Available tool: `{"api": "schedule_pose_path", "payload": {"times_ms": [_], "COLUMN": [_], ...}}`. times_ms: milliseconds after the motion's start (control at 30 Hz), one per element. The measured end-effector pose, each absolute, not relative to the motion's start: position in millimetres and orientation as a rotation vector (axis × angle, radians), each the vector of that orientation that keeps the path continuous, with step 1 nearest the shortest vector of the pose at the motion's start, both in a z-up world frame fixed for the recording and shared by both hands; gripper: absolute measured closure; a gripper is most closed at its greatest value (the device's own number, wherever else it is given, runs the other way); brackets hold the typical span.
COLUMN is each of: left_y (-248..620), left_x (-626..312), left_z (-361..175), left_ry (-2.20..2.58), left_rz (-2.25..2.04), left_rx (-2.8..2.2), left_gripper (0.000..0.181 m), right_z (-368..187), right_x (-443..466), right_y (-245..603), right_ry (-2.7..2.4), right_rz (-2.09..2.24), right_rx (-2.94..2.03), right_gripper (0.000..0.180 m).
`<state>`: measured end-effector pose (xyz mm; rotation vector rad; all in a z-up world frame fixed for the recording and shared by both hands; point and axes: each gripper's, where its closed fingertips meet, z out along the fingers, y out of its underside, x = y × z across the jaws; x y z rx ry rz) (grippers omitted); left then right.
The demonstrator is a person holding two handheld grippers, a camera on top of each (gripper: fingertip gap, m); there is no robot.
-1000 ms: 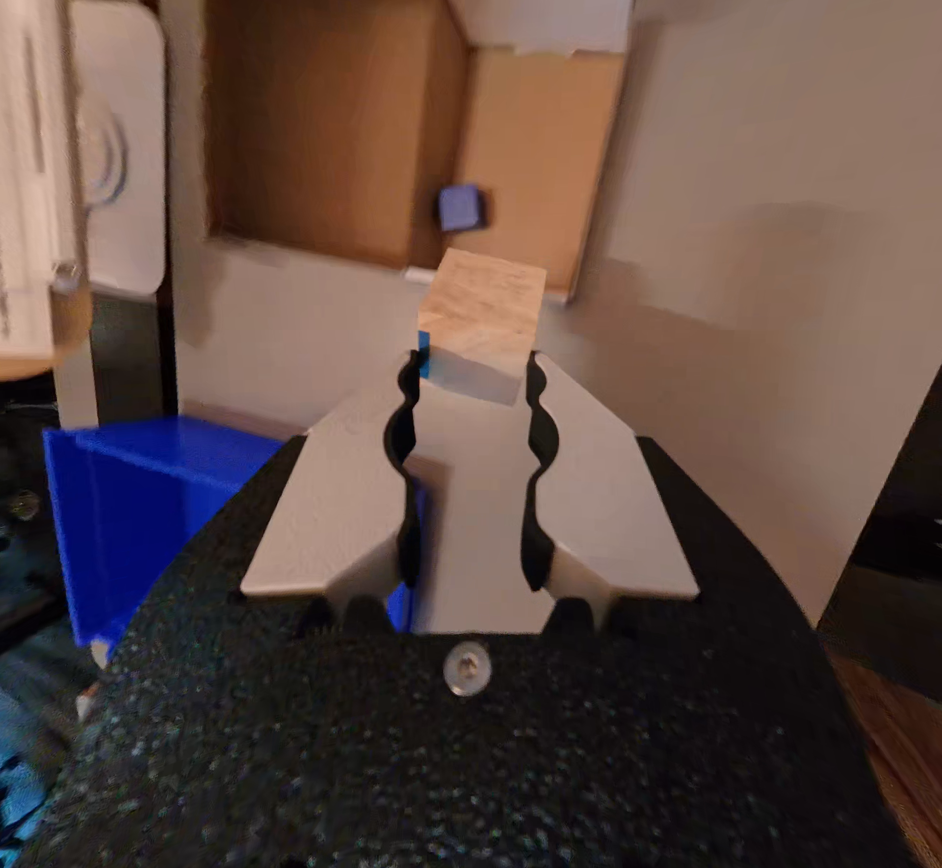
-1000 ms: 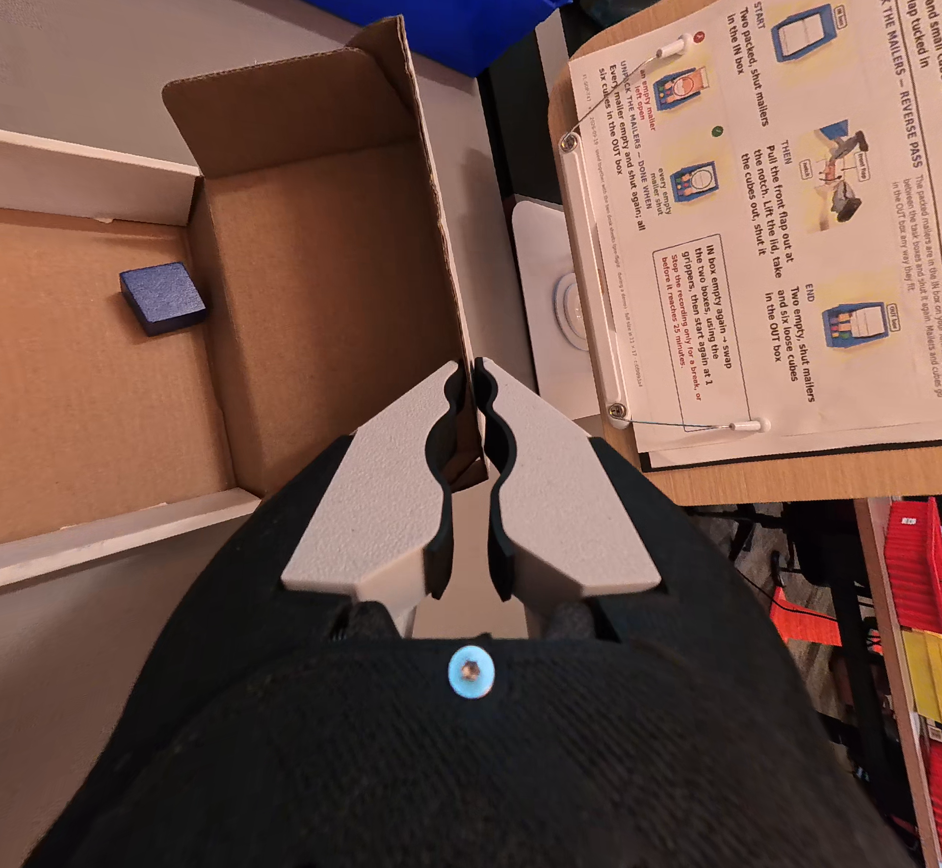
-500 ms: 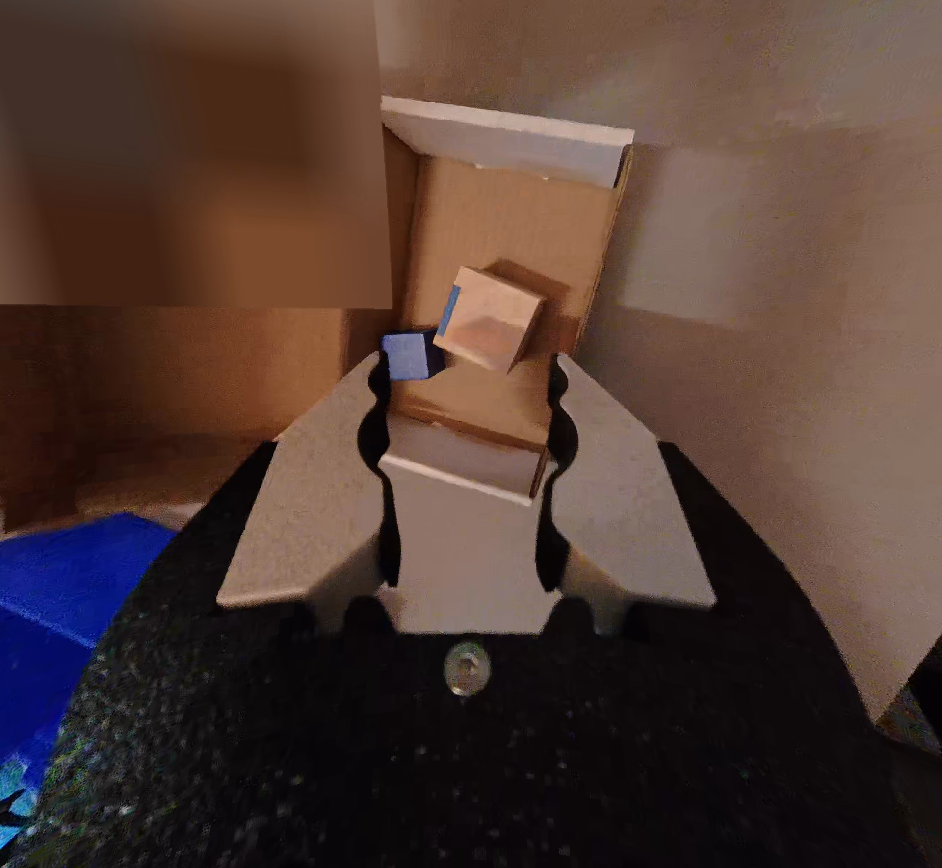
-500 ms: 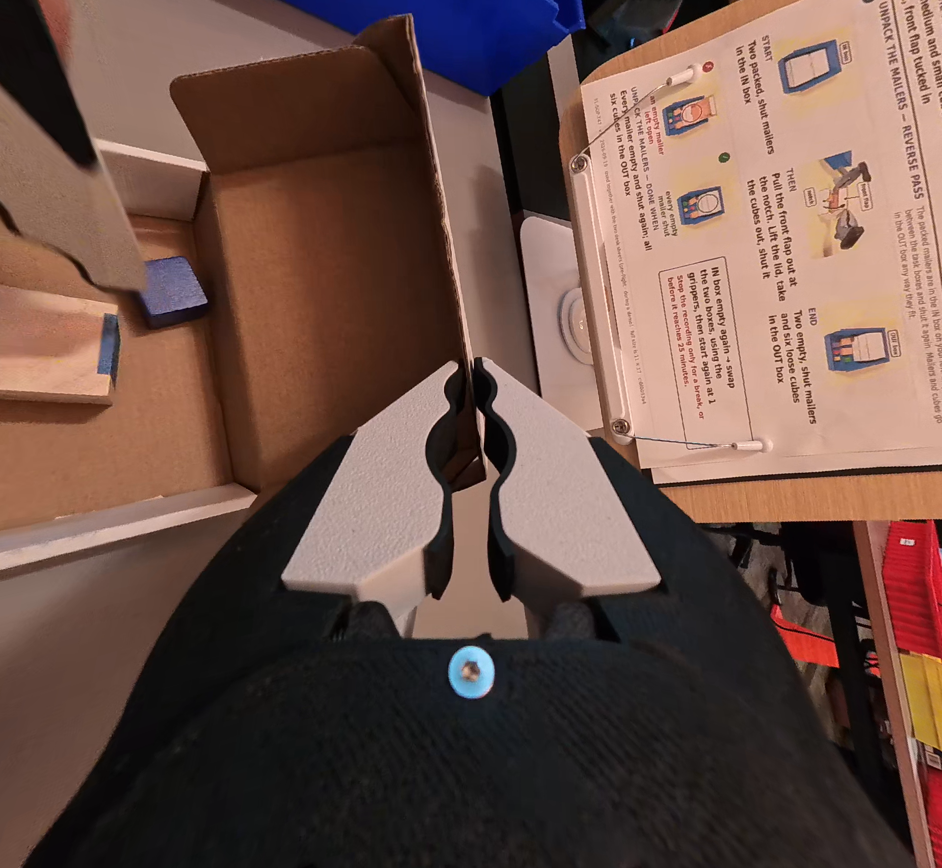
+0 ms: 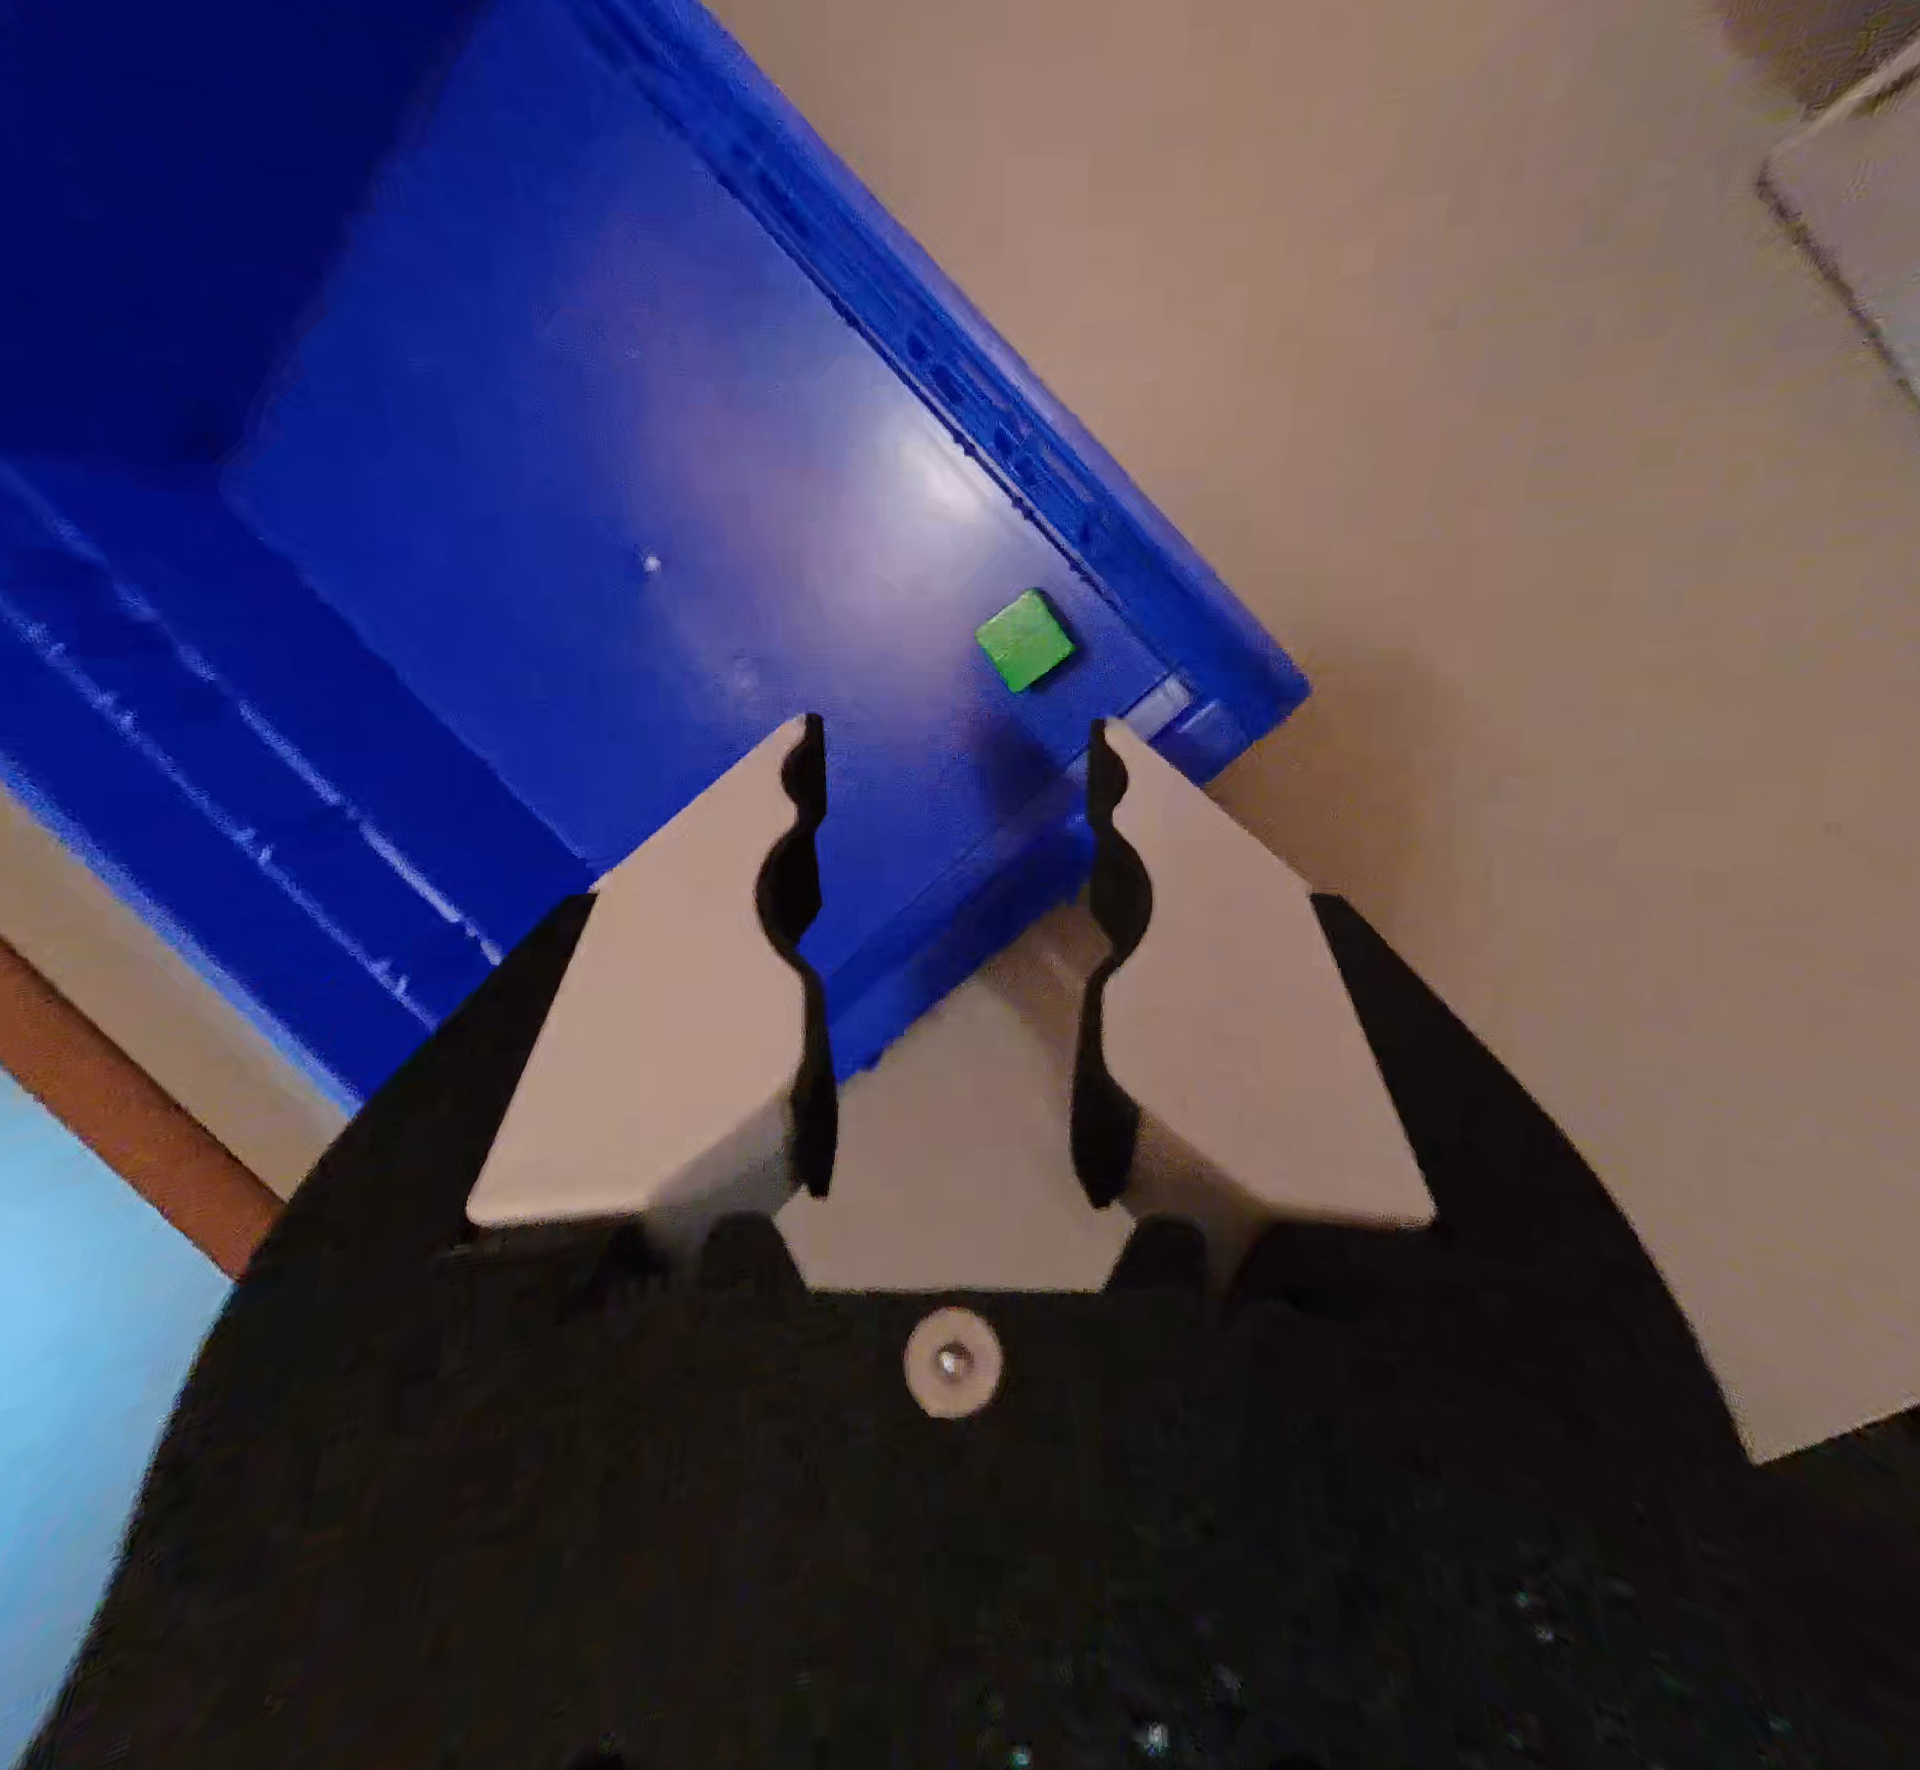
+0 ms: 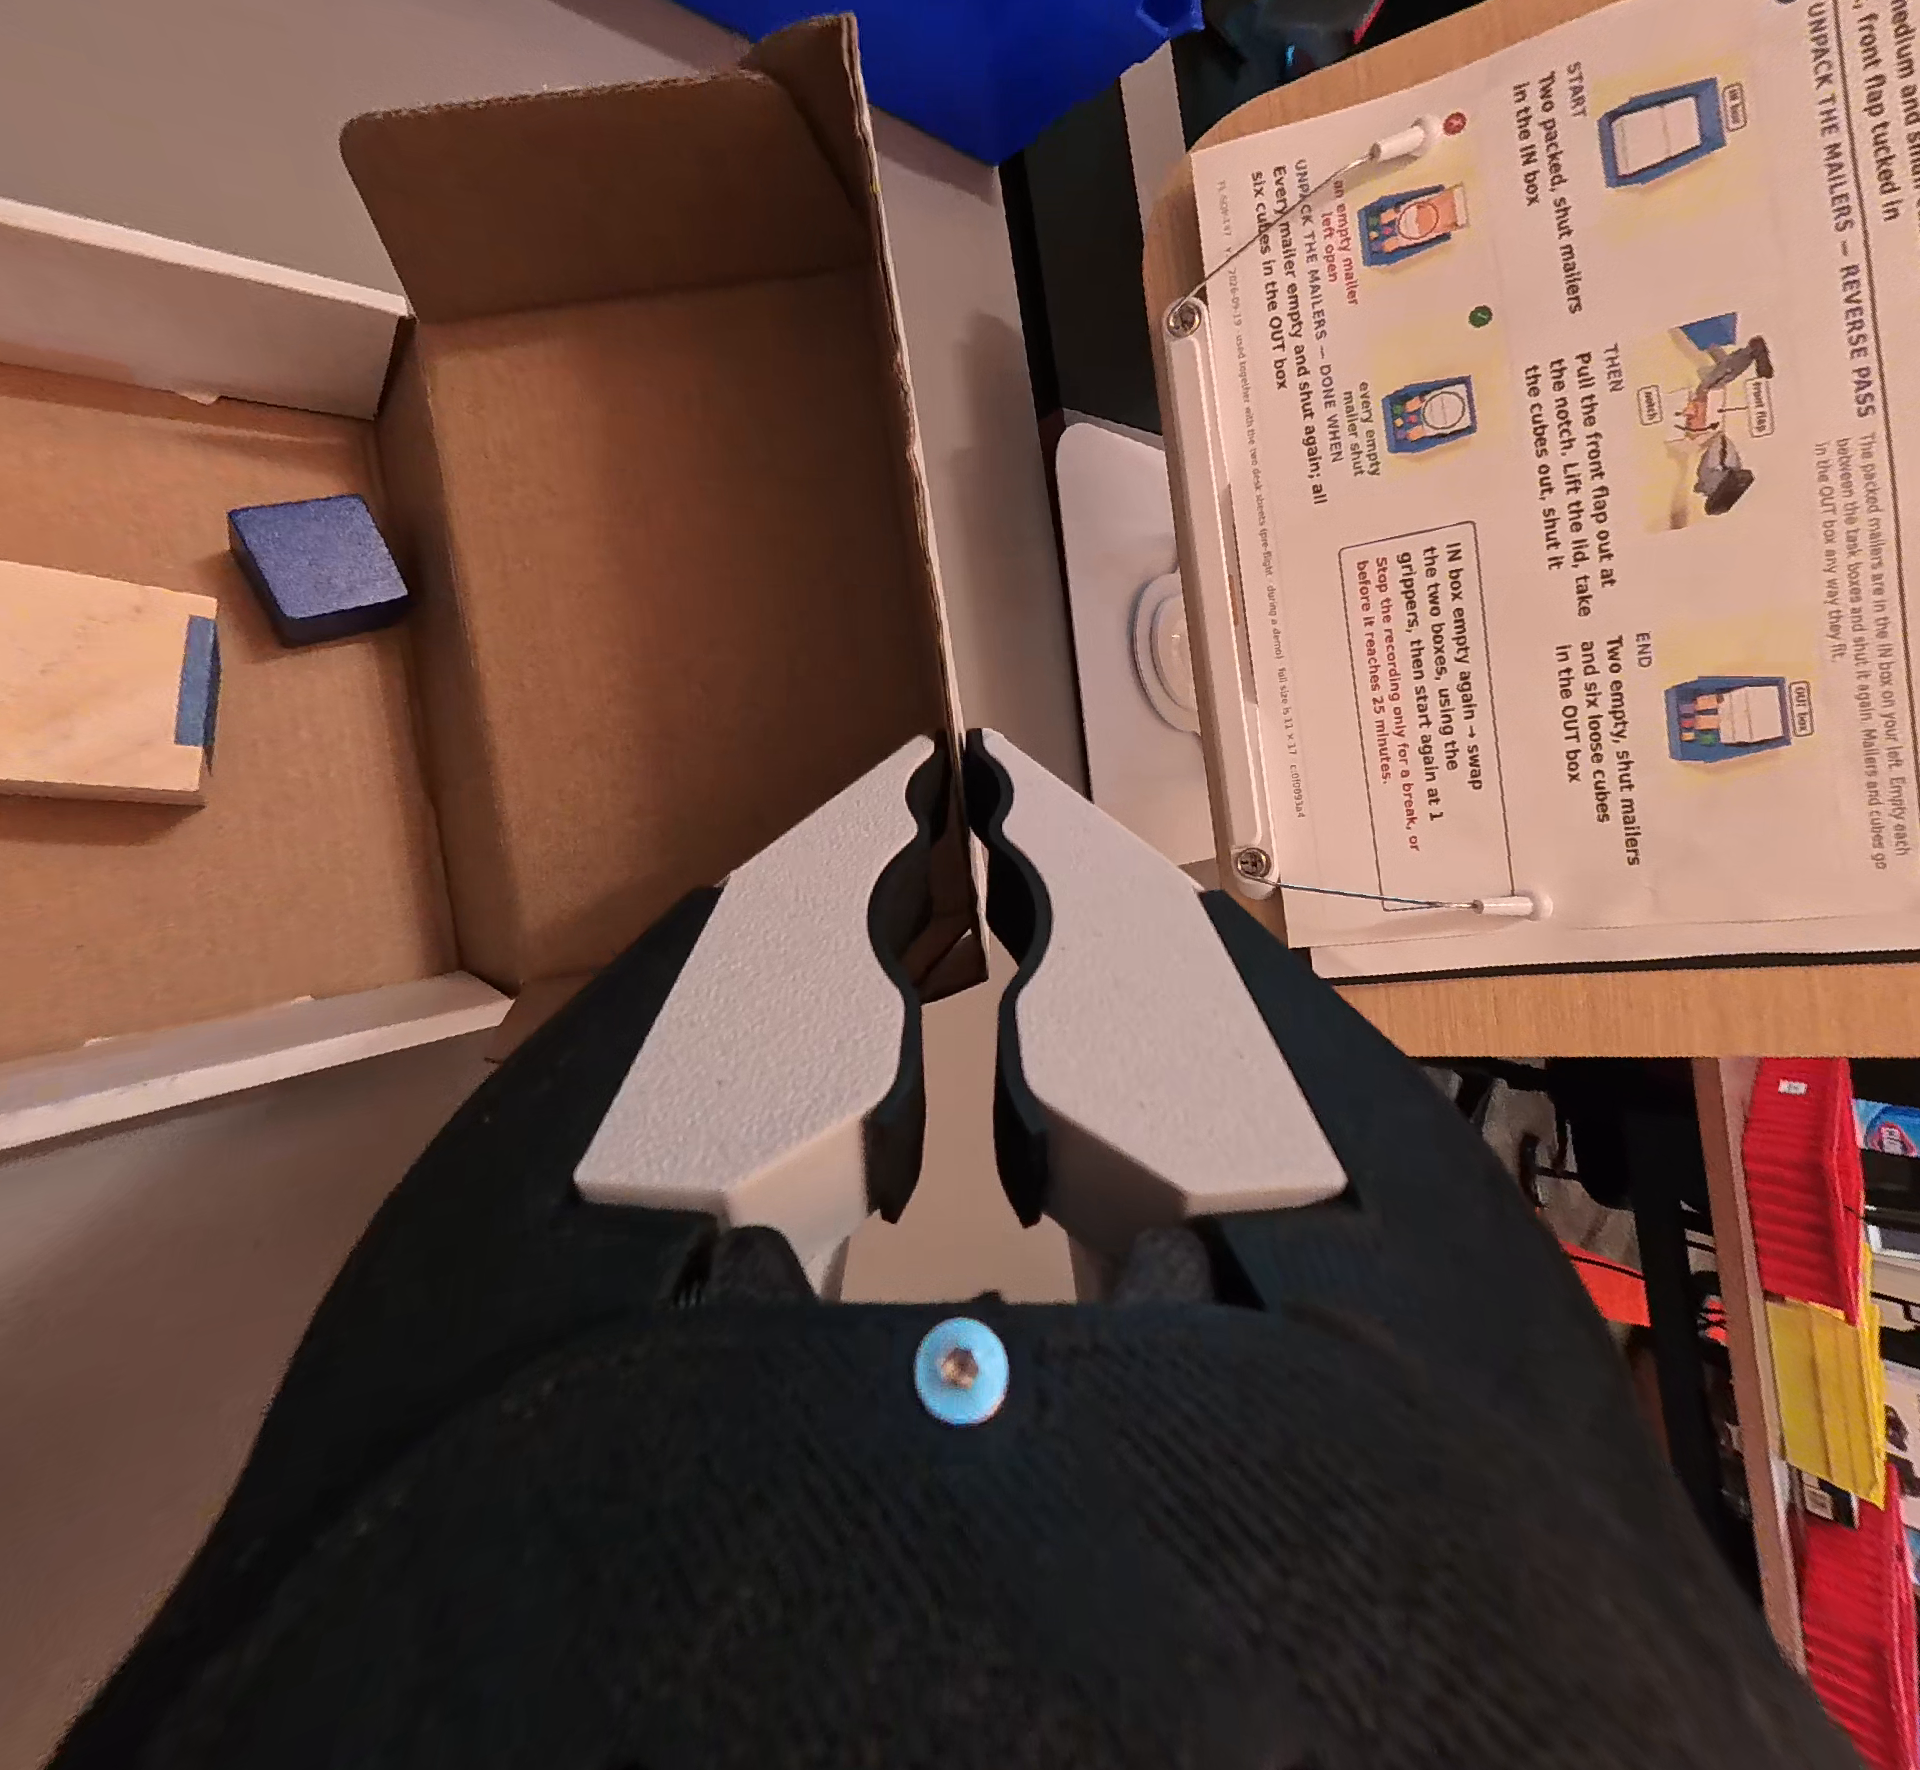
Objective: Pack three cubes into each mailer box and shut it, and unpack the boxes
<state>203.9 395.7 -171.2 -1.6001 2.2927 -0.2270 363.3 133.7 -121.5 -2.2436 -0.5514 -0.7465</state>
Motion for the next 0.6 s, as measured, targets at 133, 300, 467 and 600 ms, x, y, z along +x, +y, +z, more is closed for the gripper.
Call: {"api": "schedule_pose_path", "payload": {"times_ms": [133, 300, 467, 600], "left_y": [399, 406, 397, 402], "left_x": [208, 218, 208, 219], "left_z": [-211, -233, -249, -224], "left_ry": [2.658, 2.841, 2.981, 2.833], "left_rz": [-0.103, 0.007, 0.010, -0.021], "left_rx": [-1.211, -0.962, -0.942, -0.918], "left_gripper": [0.121, 0.124, 0.161, 0.162], "right_z": [-122, -120, -121, -122], "right_x": [364, 361, 362, 363], "right_y": [134, 133, 133, 134], "right_ry": [-0.564, -0.571, -0.582, -0.580], "right_rz": [-0.763, -0.765, -0.792, -0.791], "right_rx": [-2.247, -2.245, -2.259, -2.260], "right_gripper": [0.179, 0.179, 0.179, 0.179]}}
